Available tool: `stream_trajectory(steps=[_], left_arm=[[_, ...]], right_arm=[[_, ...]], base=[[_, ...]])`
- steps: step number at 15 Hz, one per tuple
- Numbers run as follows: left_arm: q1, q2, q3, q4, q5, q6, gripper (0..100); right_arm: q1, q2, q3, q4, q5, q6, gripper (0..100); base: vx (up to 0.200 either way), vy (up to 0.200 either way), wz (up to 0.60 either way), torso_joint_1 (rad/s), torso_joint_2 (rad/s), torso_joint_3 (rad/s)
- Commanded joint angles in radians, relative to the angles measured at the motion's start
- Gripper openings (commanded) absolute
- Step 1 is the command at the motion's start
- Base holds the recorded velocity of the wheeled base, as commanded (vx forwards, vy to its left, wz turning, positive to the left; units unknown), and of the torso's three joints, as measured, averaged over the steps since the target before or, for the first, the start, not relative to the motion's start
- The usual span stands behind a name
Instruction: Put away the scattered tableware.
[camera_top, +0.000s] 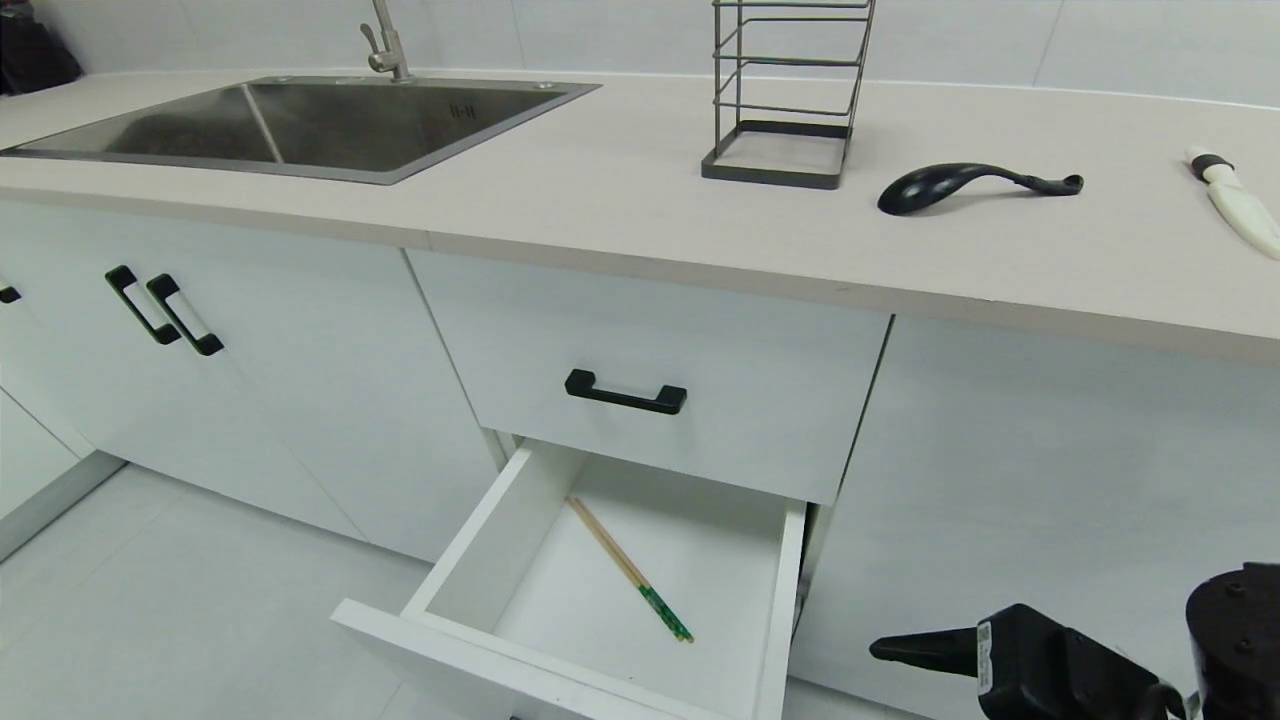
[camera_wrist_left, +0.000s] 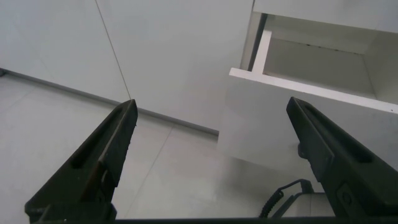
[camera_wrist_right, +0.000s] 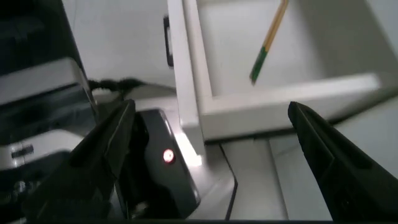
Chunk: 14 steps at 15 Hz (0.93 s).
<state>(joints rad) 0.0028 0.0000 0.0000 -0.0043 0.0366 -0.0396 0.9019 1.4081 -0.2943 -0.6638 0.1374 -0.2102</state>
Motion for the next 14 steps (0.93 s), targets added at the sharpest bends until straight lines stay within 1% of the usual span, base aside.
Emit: stream_trajectory(steps=[1,5,8,11,12,14], left_arm=[[0.0,0.0,0.0,0.0,0.0,0.0,100],[0.0,0.0,0.0,0.0,0.0,0.0,100],[0.0,0.0,0.0,0.0,0.0,0.0,100],[0.0,0.0,0.0,0.0,0.0,0.0,100],[0.0,0.0,0.0,0.0,0.0,0.0,100],[0.0,0.0,0.0,0.0,0.0,0.0,100]], right_arm=[[-0.001,0.003,-0.002,0.0,-0.01,-0.001,100],[0.015,0.066,-0.036,-0.007,-0.01,-0.001,100],[0.032,0.126,-0.089,-0.008,-0.01,-0.005,100],[0.057,0.184,-0.16,0.003,-0.01,-0.081,100],[0.064,0.204,-0.164,0.004,-0.009,-0.103,100],[0.064,0.235,-0.189,-0.002,-0.007,-0.101,100]], base=[[0.0,0.0,0.0,0.0,0.0,0.0],[0.0,0.0,0.0,0.0,0.0,0.0],[0.0,0.0,0.0,0.0,0.0,0.0],[0.0,0.0,0.0,0.0,0.0,0.0],[0.0,0.0,0.0,0.0,0.0,0.0],[0.0,0.0,0.6,0.002,0.0,0.0]])
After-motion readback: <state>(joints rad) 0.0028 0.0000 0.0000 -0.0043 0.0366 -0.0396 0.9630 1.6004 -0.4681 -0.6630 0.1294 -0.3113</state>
